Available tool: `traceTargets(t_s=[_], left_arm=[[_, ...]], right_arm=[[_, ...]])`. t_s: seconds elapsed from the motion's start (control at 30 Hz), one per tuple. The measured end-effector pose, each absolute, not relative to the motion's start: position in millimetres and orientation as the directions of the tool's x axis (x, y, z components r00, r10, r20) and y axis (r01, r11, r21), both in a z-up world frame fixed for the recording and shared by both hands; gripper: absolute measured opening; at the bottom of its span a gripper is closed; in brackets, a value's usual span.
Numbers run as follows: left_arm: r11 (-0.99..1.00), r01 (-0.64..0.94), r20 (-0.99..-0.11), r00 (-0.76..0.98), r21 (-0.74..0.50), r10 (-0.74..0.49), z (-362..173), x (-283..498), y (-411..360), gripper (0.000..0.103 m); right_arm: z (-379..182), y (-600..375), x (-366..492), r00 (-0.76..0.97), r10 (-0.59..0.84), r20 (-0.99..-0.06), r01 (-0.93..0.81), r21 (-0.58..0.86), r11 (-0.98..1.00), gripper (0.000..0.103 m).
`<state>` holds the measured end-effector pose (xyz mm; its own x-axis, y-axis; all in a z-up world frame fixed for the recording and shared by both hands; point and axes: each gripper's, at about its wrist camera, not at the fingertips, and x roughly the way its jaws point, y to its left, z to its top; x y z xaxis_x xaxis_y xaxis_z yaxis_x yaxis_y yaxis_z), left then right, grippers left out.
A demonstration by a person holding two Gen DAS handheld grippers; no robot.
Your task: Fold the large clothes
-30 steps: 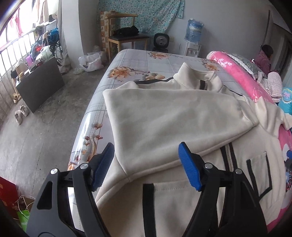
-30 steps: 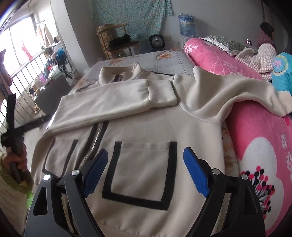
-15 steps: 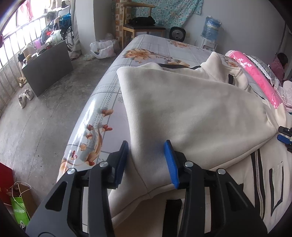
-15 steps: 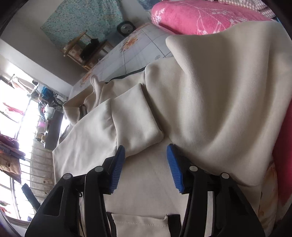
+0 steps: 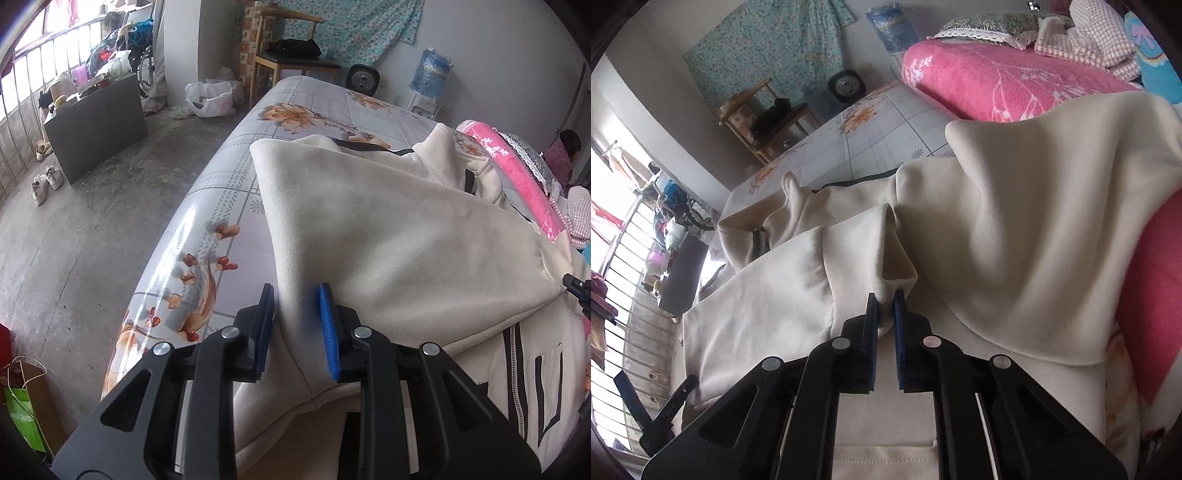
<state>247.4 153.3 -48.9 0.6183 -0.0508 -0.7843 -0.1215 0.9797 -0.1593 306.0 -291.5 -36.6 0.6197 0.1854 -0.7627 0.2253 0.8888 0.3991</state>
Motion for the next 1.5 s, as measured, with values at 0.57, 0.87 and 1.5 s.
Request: traceTargets(t_s=[0.57, 0.87, 1.5], left_arm=[[0.984, -0.026, -0.719, 0.686, -0.174, -0.109, 12, 223, 142, 0.041], [0.998, -0.001, -0.855, 0.516, -0.063, -0.053, -43, 282, 90, 0.063], [0.999, 0.044, -0.84, 0.542, 0.008, -0.017, -55, 269, 60, 0.095]], right_arm=[[-30, -279, 295, 0.612, 0.24, -0.753, 0.058, 0.346, 0.936, 0.045], [-53, -201, 323, 0.551, 0.03, -0.834, -0.128, -0.048, 0.991, 0.07], [-65, -224, 273, 0.512, -0.02, -0.858, 0.024, -0.009, 1.0, 0.097]])
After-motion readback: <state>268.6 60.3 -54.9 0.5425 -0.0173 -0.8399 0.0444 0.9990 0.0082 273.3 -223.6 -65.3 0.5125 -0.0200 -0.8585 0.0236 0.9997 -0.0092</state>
